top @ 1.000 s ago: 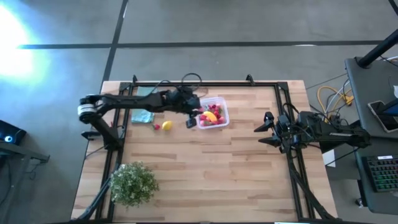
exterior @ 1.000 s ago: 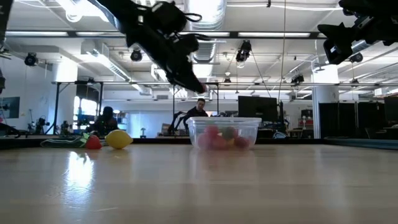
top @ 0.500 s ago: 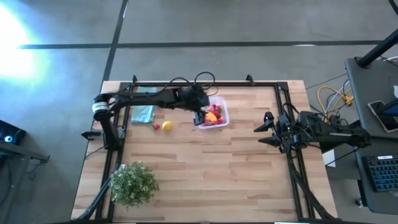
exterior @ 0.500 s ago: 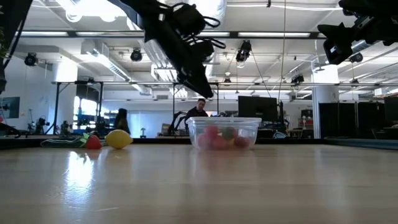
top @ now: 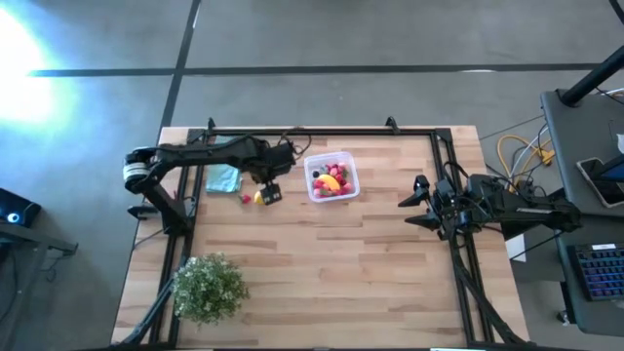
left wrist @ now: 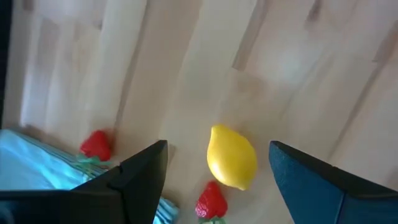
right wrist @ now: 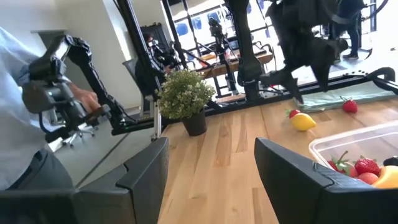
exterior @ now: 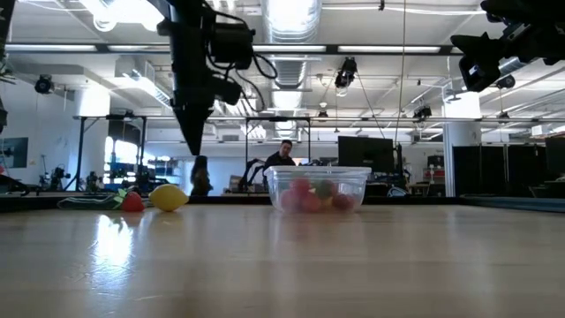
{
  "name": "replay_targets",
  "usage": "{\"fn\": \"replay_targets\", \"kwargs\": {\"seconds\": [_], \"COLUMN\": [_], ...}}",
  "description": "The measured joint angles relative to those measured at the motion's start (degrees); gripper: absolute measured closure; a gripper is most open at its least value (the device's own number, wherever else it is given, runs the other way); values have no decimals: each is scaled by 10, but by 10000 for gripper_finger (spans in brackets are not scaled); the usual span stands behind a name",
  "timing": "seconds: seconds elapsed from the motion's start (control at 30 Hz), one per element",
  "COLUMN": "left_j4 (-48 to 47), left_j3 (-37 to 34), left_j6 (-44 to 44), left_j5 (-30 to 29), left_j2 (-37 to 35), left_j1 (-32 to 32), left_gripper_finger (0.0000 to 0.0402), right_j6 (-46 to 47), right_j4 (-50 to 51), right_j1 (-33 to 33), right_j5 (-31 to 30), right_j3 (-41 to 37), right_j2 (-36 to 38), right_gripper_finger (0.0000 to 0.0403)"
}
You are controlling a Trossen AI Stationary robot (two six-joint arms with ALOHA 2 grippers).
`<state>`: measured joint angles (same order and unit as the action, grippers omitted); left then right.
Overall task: Pick and placing Produce into tupperware
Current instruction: Put the yellow lemon into the transparent bin
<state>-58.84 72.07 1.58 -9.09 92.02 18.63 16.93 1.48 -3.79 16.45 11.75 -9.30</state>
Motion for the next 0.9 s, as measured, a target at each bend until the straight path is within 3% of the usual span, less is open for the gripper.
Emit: {"fn": "replay_targets", "kwargs": {"seconds": [0.17,0.5,0.9], "left_j4": [14,13,13], "left_j3": [-41,-54,-59], "left_j6": [40,276,283], "left_j5": [-4,57,50], "left_j2": [0,6,16], "left_j1": [1,20,19], "left_gripper_finger": [137,136,136], "right_j6": [0,0,0], "right_j4": [0,0,0], "right_j1": [0,0,0], "right_j5": [0,0,0], "right_j3": [0,0,0], "right_j2": [0,0,0], "right_gripper_finger": [174,174,174]}}
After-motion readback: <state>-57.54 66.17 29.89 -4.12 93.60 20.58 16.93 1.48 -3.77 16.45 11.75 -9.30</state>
